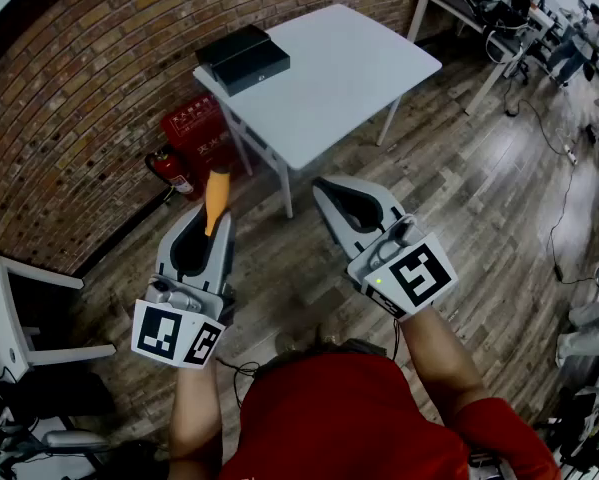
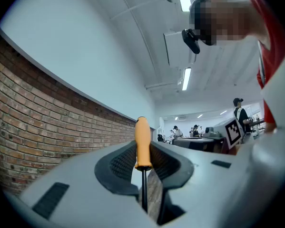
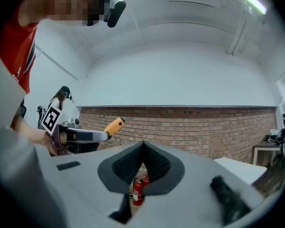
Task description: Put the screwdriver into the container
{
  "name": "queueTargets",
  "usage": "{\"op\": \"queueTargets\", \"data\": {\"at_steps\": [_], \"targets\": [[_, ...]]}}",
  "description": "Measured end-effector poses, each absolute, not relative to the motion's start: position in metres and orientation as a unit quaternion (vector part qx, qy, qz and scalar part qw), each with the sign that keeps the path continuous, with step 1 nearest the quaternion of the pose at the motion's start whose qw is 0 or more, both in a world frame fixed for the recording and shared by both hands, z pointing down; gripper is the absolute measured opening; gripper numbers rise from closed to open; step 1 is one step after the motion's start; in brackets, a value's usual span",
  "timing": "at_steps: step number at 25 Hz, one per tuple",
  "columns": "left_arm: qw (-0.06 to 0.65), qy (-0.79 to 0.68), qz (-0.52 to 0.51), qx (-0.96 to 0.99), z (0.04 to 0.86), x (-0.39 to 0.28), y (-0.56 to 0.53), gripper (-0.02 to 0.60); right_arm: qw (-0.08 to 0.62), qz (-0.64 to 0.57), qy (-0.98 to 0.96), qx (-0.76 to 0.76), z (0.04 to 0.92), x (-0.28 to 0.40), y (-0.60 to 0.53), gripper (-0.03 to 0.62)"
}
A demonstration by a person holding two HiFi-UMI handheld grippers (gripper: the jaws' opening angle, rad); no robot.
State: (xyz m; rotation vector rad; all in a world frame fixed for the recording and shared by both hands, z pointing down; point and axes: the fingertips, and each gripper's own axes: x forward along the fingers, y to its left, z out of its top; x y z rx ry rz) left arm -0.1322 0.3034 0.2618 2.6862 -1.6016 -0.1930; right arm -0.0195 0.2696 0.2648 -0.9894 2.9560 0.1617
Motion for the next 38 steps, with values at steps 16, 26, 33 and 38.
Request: {"op": "queueTargets", "data": {"at_steps": [16, 26, 33, 38], "targets": [[0.000, -0.527, -0.050, 0.848, 0.269, -0.093, 0.295, 0.092, 0.027, 0.037, 0.957, -0.287, 0.268, 0.016, 0.263, 0.031], [-0.006, -0.544, -0.048, 0.838, 0.266, -0.074, 0.282, 0.092, 0.030, 0.058, 0.963, -0.261, 0.258, 0.037, 0.256, 0.031], [-0.007, -0.544, -0.055, 0.837, 0.261, -0.076, 0.260, 0.092, 0.022, 0.048, 0.963, -0.263, 0.262, 0.040, 0.232, 0.031], [-0.003, -0.546, -0.059, 0.836, 0.267, -0.089, 0.231, 0.092, 0.029, 0.042, 0.963, -0.265, 0.263, 0.035, 0.204, 0.031]]}}
